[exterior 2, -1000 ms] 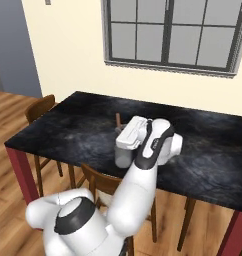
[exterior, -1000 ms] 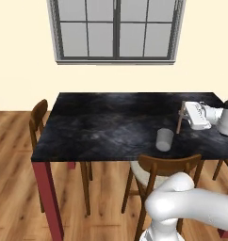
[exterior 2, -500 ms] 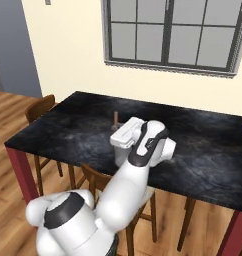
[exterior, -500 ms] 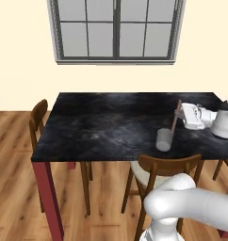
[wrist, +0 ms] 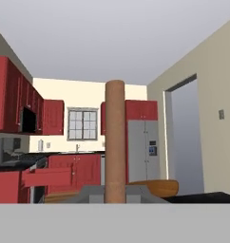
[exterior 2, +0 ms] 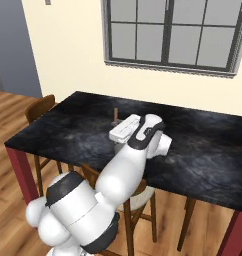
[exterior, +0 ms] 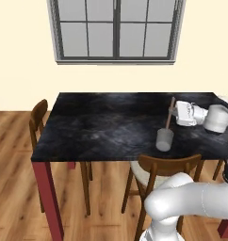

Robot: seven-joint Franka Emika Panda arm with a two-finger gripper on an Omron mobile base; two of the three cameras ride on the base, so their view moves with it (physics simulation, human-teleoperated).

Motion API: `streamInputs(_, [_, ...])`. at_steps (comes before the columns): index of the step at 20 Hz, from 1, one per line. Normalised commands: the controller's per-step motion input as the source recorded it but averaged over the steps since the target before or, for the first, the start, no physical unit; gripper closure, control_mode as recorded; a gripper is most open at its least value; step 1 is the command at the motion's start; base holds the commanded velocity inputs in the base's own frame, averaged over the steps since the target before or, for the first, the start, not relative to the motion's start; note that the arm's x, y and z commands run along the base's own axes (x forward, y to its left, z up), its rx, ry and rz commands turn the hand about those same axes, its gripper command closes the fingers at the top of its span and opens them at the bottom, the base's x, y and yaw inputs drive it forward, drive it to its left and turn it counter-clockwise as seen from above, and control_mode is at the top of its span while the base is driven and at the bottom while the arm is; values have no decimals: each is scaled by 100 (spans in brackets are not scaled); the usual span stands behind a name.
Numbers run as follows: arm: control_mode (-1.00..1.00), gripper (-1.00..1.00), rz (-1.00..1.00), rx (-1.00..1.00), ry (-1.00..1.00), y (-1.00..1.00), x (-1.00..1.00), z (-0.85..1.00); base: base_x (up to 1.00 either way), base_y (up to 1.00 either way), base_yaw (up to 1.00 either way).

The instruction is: Take a straw from the drawer in front and place it inside the glass cup on the dining counter.

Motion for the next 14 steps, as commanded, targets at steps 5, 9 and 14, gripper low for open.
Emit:
streamInputs(5, [-100,100,0,0,0,-18,0,-24,0,0,0])
streamInputs(9, [-100,100,0,0,0,-28,0,-23,0,0,0])
streamInputs(14, [-100,100,0,0,0,-16,6,-15,0,0,0])
